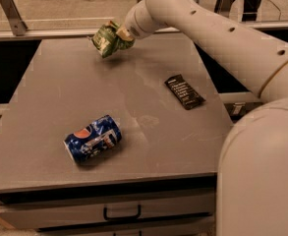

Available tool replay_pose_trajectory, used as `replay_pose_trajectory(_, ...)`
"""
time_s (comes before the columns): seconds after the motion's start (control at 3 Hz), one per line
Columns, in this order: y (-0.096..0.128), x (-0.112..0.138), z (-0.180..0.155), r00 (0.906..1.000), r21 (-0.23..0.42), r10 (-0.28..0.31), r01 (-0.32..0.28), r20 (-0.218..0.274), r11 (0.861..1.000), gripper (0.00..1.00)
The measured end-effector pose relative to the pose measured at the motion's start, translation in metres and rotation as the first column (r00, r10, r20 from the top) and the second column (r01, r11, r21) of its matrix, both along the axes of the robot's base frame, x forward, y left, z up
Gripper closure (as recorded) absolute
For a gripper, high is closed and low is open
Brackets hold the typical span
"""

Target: Move green jalapeno chip bag near rxbar chocolate

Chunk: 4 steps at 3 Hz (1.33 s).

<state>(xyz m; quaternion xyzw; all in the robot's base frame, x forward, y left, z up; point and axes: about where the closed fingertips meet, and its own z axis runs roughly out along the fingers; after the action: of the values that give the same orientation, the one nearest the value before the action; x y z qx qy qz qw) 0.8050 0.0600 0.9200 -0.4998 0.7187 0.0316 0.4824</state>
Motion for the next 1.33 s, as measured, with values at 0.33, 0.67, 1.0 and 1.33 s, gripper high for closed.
replay_pose_trajectory(0.33,-0.048,-0.013,0.009,0.9990,-0.079,-0.035,0.038,0.028,0.996,1.00)
replay_pose_trajectory(0.67,-0.100,-0.026,0.006,0.9976,-0.118,-0.067,0.069,0.020,0.991,1.00)
replay_pose_trajectory(1.0,-0.146,-0.044,-0.010,0.9959,-0.108,-0.084,0.079,-0.036,0.991,0.82)
replay_pose_trajectory(1.33,-0.171,-0.063,-0.028,0.9913,-0.095,-0.084,0.074,-0.101,0.993,0.59)
